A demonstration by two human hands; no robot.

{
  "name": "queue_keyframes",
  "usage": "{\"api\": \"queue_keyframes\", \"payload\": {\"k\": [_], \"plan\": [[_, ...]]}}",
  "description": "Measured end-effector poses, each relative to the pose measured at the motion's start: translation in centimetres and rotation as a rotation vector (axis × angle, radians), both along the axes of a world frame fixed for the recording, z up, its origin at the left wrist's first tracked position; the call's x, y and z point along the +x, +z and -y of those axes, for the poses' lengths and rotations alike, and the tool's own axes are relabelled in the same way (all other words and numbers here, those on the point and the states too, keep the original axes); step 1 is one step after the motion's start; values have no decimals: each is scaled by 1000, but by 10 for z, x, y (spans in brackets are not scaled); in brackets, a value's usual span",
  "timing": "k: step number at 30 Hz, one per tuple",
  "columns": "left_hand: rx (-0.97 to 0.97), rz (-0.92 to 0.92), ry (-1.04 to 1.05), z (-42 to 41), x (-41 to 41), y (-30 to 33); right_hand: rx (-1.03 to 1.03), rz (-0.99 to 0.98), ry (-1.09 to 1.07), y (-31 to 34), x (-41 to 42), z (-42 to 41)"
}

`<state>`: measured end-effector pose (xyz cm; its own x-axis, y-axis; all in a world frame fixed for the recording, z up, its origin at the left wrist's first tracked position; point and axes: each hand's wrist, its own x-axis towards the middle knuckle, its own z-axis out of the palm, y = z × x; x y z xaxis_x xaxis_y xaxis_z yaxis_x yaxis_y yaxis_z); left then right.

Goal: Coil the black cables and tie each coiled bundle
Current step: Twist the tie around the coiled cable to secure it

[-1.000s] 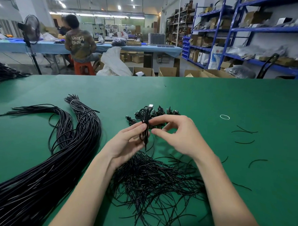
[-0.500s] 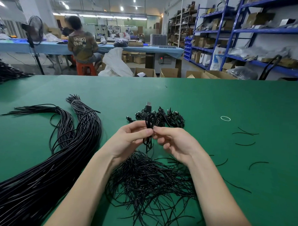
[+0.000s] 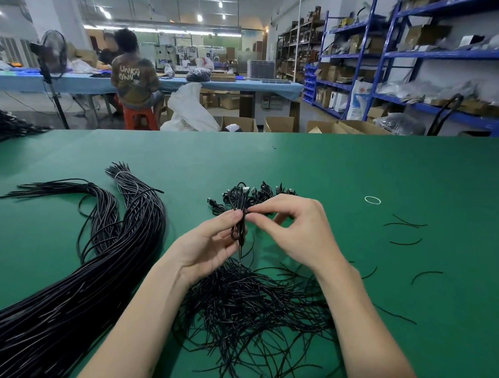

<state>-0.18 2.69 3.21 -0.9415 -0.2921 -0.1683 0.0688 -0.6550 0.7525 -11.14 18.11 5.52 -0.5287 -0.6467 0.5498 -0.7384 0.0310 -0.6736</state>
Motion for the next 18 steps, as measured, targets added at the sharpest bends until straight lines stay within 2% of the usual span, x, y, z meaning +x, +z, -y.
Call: {"api": "queue_keyframes", "payload": {"k": [2, 3, 4, 7, 8, 9, 11, 14, 18], "plan": [[-39, -21, 17, 1, 0, 0, -38, 4, -66, -3, 1, 4], [-69, -37, 21, 1, 0, 0, -44, 86, -95, -4, 3, 8], [-106, -61, 20, 1, 0, 0, -46, 268, -91, -6, 4, 11], [-242, -102, 32, 3, -1, 0, -41, 1130, 85, -4, 8, 18], [-283, -99, 43, 4, -1, 0, -41, 1310, 133, -4, 9, 18], [-313, -90, 52, 5, -1, 0, -38, 1388, 158, -6, 8, 19], [-320, -60, 71, 5, -2, -1, 1, 1355, 169, -10, 5, 18], [-252, -4, 162, 4, -3, -1, 95, 1104, 31, -17, -8, 9], [-196, 10, 264, 10, 0, -4, -125, 1005, -198, -33, -33, -14]]}}
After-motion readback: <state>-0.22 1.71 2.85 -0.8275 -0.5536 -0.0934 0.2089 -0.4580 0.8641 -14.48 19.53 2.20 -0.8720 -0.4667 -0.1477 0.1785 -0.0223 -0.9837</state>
